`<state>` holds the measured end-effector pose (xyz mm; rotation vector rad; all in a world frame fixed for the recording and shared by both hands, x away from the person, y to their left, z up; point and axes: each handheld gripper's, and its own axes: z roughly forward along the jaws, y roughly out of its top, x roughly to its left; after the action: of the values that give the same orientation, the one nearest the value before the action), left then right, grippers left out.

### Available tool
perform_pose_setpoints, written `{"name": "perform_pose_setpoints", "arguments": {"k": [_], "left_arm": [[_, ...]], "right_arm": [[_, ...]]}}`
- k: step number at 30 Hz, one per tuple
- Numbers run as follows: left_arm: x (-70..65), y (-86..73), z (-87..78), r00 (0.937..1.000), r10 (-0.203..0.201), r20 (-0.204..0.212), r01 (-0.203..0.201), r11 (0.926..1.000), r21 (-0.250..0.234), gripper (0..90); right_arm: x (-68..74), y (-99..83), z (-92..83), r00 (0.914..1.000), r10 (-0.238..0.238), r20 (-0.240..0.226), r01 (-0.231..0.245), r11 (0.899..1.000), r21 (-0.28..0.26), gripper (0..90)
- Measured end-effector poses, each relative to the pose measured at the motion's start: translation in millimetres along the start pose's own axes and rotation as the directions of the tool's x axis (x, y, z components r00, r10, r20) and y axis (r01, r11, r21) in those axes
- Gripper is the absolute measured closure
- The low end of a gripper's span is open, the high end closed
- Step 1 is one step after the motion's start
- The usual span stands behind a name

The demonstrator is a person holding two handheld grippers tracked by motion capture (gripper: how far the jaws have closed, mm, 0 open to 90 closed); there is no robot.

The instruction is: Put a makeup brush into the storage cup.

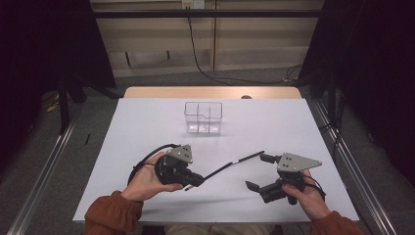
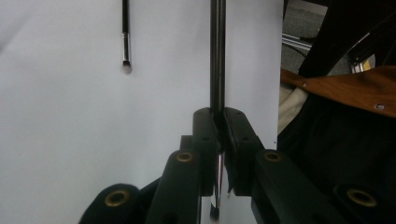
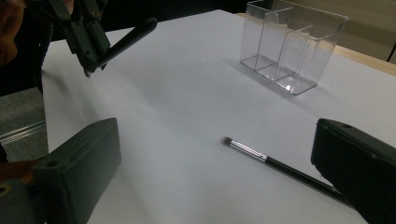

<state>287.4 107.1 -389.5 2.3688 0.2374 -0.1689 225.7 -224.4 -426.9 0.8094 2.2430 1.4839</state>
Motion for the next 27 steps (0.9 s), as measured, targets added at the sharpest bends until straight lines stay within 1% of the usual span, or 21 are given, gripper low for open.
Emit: {"name": "perform_pose_setpoints", "arguments": {"k": [3, 5, 6, 7, 8, 9, 10, 12, 13, 14, 15, 16, 17, 18, 19, 20, 21, 24, 25, 26, 27], "left_arm": [[1.3, 1.1, -0.7, 0.9999, 0.012, -0.012, -0.011, 0.9994, 0.033, 84.1], [3.0, 1.5, -0.2, 0.9999, 0.011, -0.010, -0.011, 0.9984, 0.055, 84.1], [3.8, 1.8, 0.6, 0.9998, 0.010, -0.016, -0.009, 0.9979, 0.064, 84.1], [4.8, 2.2, 1.3, 0.9999, 0.004, -0.014, -0.003, 0.9977, 0.068, 84.1], [6.6, 2.8, 1.9, 0.9999, 0.010, -0.009, -0.009, 0.9966, 0.082, 84.1], [6.8, 3.8, 3.0, 0.9997, 0.010, -0.022, -0.008, 0.9951, 0.098, 84.1], [5.7, 5.3, 4.2, 0.9995, 0.018, -0.026, -0.015, 0.9929, 0.118, 84.1], [1.9, 8.8, 6.4, 0.9992, 0.038, -0.014, -0.036, 0.9887, 0.145, 84.1], [1.0, 10.4, 7.8, 0.9986, 0.049, -0.017, -0.045, 0.9848, 0.167, 84.1], [0.4, 11.4, 9.1, 0.9982, 0.055, -0.025, -0.049, 0.9818, 0.183, 84.1], [1.2, 12.3, 10.3, 0.9982, 0.057, -0.021, -0.052, 0.9802, 0.191, 84.1], [1.9, 12.9, 11.6, 0.9978, 0.060, -0.027, -0.053, 0.9785, 0.199, 84.1], [3.6, 13.7, 12.8, 0.9977, 0.064, -0.025, -0.057, 0.9753, 0.213, 84.1], [3.8, 13.9, 14.9, 0.9973, 0.064, -0.038, -0.054, 0.9740, 0.220, 84.1], [4.2, 14.3, 16.6, 0.9968, 0.069, -0.042, -0.058, 0.9729, 0.224, 84.1], [5.7, 15.0, 17.5, 0.9971, 0.072, -0.026, -0.064, 0.9695, 0.237, 84.1], [6.3, 15.2, 18.5, 0.9970, 0.074, -0.025, -0.066, 0.9692, 0.237, 84.0], [9.8, 15.8, 19.6, 0.9978, 0.064, -0.017, -0.058, 0.9698, 0.237, 84.1], [10.8, 16.0, 20.1, 0.9973, 0.070, -0.020, -0.063, 0.9672, 0.246, 84.1], [10.8, 16.0, 20.9, 0.9975, 0.069, -0.015, -0.063, 0.9633, 0.261, 84.0], [10.6, 16.1, 21.9, 0.9974, 0.071, -0.011, -0.065, 0.9619, 0.265, 84.1]], "right_arm": [[1.7, 2.7, 2.8, 0.9998, -0.010, -0.017, 0.011, 1.000, 0.021, 3.0], [2.2, 3.9, 4.6, 0.9994, -0.015, -0.030, 0.016, 0.999, 0.032, 3.8], [2.4, 4.3, 5.4, 0.9993, -0.016, -0.032, 0.018, 0.999, 0.039, 3.9], [2.2, 4.6, 6.4, 0.9993, -0.018, -0.034, 0.020, 0.999, 0.046, 4.4], [1.8, 4.9, 7.0, 0.9991, -0.018, -0.039, 0.020, 0.998, 0.057, 4.4], [1.2, 5.0, 7.7, 0.9990, -0.015, -0.042, 0.018, 0.998, 0.065, 4.4], [0.4, 5.1, 8.4, 0.9990, -0.012, -0.043, 0.015, 0.997, 0.069, 4.4], [-1.2, 5.1, 9.6, 0.9985, -0.008, -0.055, 0.012, 0.996, 0.086, 4.2], [-2.0, 5.1, 10.3, 0.9982, -0.007, -0.059, 0.013, 0.995, 0.094, 4.1], [-2.8, 5.3, 11.0, 0.9979, -0.010, -0.064, 0.016, 0.994, 0.105, 4.2], [-3.3, 5.9, 12.1, 0.9979, -0.008, -0.064, 0.015, 0.994, 0.112, 4.3], [-3.8, 6.8, 13.1, 0.9981, -0.014, -0.060, 0.021, 0.992, 0.124, 4.6], [-3.9, 8.1, 14.5, 0.9980, -0.015, -0.062, 0.024, 0.990, 0.137, 4.6], [-4.1, 9.8, 15.8, 0.9977, -0.018, -0.066, 0.028, 0.988, 0.150, 4.6], [-4.1, 11.5, 17.1, 0.9971, -0.020, -0.073, 0.032, 0.986, 0.164, 4.6], [-4.3, 13.5, 18.0, 0.9960, -0.019, -0.087, 0.034, 0.982, 0.183, 4.5], [-4.7, 15.3, 19.2, 0.9948, -0.018, -0.100, 0.038, 0.979, 0.202, 4.5], [-6.2, 19.2, 22.8, 0.9929, -0.022, -0.117, 0.050, 0.970, 0.239, 6.8], [-7.2, 20.4, 24.4, 0.9920, -0.019, -0.125, 0.051, 0.966, 0.252, 7.7], [-8.1, 21.6, 26.2, 0.9905, -0.012, -0.137, 0.049, 0.961, 0.272, 8.2], [-8.8, 23.4, 28.3, 0.9890, -0.002, -0.148, 0.047, 0.954, 0.297, 8.3]]}}
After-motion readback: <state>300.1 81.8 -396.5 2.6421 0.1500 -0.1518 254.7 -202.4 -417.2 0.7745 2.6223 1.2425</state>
